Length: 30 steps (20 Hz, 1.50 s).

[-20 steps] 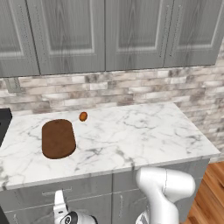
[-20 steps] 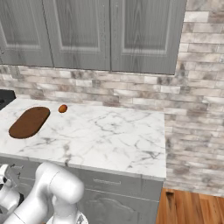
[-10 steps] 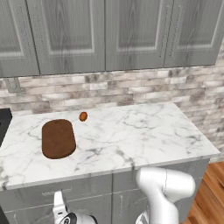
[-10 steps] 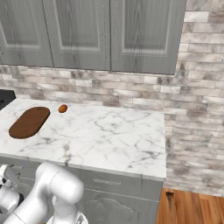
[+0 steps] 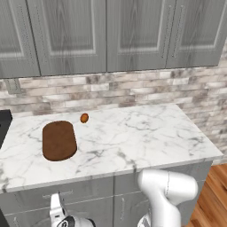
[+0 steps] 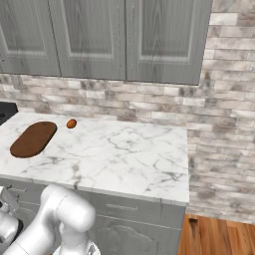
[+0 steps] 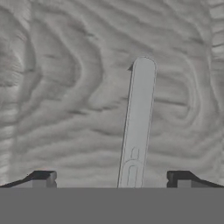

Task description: Open the drawer on the left and place the cutting tools on the cutting board.

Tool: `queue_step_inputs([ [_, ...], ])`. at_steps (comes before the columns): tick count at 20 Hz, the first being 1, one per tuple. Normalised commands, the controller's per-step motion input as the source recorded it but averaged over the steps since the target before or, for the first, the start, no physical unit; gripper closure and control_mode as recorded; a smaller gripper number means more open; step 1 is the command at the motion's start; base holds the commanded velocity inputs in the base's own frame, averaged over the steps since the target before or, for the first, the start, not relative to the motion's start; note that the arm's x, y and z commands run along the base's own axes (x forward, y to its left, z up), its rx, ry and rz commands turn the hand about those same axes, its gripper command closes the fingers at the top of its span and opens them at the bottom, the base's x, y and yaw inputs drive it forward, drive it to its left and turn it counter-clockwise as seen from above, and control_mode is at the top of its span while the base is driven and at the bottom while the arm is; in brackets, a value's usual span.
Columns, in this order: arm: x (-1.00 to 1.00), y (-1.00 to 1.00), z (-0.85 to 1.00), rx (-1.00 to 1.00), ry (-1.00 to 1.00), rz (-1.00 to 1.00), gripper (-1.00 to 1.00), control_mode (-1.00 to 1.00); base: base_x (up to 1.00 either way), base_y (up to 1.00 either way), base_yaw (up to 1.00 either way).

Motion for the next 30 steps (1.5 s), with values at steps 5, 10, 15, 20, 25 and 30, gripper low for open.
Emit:
queue_step_inputs([
  [5,0.11,0.02,0.06,0.00,0.02,0.00,-1.00,-1.00,0.00,0.00,0.00],
  [10,0.18,0.01,0.00,0.00,0.00,0.00,-1.00,-1.00,0.00,0.00,0.00],
  [15,0.00,0.00,0.00,0.00,0.00,0.00,1.00,-1.00,0.00,0.00,0.00],
  [20,0.00,0.00,0.00,0.00,0.00,0.00,1.00,-1.00,0.00,0.00,0.00],
  [25,0.00,0.00,0.00,0.00,0.00,0.00,1.00,-1.00,0.00,0.00,0.00],
  [30,-0.28,0.00,0.00,0.00,0.00,0.00,1.00,-1.00,0.00,0.00,0.00],
])
